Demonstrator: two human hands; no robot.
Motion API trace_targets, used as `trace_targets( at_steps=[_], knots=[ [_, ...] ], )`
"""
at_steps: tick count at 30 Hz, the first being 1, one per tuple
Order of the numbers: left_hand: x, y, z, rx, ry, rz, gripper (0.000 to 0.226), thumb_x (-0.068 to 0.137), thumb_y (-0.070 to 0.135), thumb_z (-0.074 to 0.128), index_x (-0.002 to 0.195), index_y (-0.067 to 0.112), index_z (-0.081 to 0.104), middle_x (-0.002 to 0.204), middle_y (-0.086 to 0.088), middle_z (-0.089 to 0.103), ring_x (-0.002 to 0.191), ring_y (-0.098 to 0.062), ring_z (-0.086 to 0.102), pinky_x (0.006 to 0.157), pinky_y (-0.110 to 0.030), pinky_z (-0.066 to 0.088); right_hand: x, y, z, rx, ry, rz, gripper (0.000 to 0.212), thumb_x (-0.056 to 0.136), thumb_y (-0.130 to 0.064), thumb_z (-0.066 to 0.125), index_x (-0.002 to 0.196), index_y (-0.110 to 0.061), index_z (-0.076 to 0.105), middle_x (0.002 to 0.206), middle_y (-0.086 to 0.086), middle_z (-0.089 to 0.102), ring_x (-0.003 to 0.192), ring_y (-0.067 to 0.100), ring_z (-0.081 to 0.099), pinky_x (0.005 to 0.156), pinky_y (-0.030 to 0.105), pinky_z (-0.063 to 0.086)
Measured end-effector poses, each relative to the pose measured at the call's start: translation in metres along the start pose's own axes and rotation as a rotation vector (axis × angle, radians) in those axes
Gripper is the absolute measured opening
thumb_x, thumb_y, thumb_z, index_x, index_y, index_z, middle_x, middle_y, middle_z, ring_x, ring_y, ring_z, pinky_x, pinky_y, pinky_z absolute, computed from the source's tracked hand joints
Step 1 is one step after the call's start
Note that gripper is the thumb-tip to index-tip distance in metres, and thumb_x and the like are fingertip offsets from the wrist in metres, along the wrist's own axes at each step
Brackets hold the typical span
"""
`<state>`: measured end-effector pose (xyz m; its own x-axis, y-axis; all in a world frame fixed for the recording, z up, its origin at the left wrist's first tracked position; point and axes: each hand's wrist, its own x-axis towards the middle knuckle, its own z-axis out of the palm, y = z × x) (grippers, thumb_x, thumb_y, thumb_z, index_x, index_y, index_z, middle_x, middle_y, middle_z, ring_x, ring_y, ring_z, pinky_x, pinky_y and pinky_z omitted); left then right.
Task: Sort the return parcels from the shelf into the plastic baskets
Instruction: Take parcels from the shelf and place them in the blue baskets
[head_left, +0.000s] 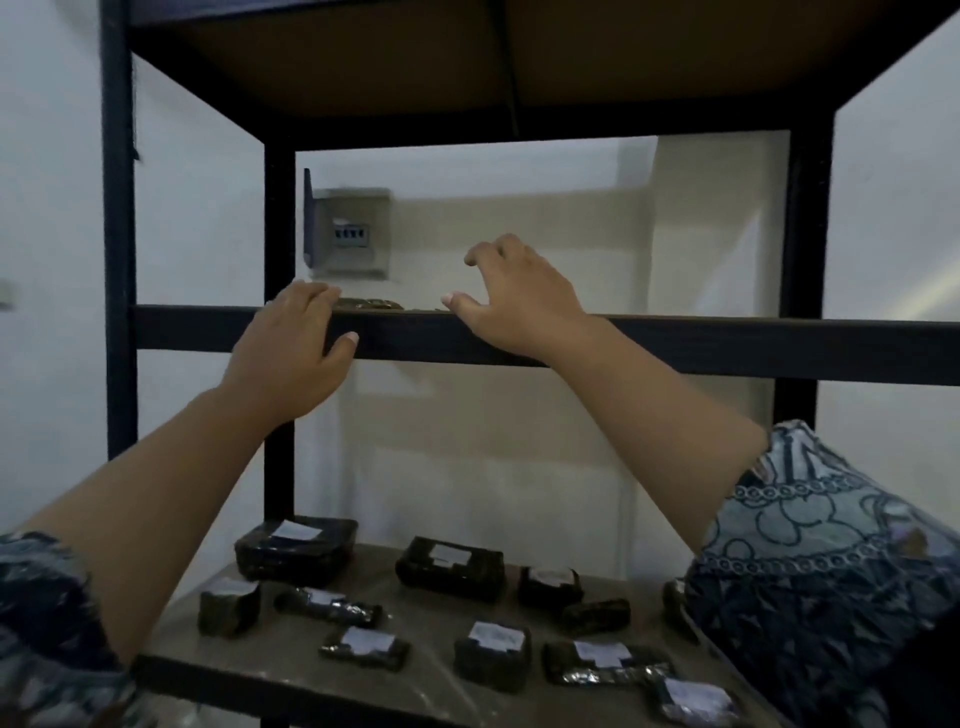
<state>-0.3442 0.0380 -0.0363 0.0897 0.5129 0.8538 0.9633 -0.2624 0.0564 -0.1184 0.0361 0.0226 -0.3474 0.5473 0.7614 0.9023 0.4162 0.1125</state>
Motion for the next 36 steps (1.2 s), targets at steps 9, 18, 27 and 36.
trace_targets(
  at_steps=[9,18,27,36],
  knots=[
    [0.064,-0.101,-0.002,-0.096,-0.101,-0.019,0.053,0.097,0.030,0.043,0.141,0.001,0.034,0.147,-0.015,0.033,0.137,-0.027,0.027,0.112,-0.039,0.022,0.089,-0.055,0.041,0.021,-0.195,0.090,0.062,0.093,-0.053,0.045,0.143,-0.020,0.032,0.146,0.007,0.034,0.130,0.026,0.037,0.098,0.039,0.038],
    [0.090,-0.154,0.028,-0.142,-0.262,-0.012,0.049,0.097,0.040,0.034,0.130,0.005,0.045,0.138,-0.008,0.045,0.129,-0.023,0.038,0.103,-0.036,0.031,0.160,-0.071,0.089,0.093,-0.568,0.243,0.071,0.093,-0.055,0.047,0.150,-0.024,0.021,0.156,0.005,0.021,0.140,0.027,0.028,0.111,0.042,0.029],
    [0.085,-0.164,0.050,-0.121,-0.070,0.029,0.058,0.083,0.057,0.007,0.083,0.025,0.056,0.074,0.009,0.059,0.068,-0.011,0.054,0.061,-0.032,0.047,0.167,-0.064,0.120,0.271,-0.552,0.451,0.053,0.077,-0.065,0.062,0.099,-0.019,0.047,0.106,0.001,0.056,0.097,0.018,0.053,0.087,0.037,0.044],
    [0.082,-0.163,0.052,-0.121,0.015,0.039,0.064,0.089,0.054,0.012,0.065,0.024,0.063,0.050,0.009,0.047,0.047,-0.007,0.044,0.045,-0.024,0.039,0.161,-0.064,0.114,0.326,-0.458,0.494,0.059,0.071,-0.059,0.072,0.108,-0.021,0.047,0.112,0.000,0.053,0.101,0.017,0.052,0.091,0.038,0.046]
  ],
)
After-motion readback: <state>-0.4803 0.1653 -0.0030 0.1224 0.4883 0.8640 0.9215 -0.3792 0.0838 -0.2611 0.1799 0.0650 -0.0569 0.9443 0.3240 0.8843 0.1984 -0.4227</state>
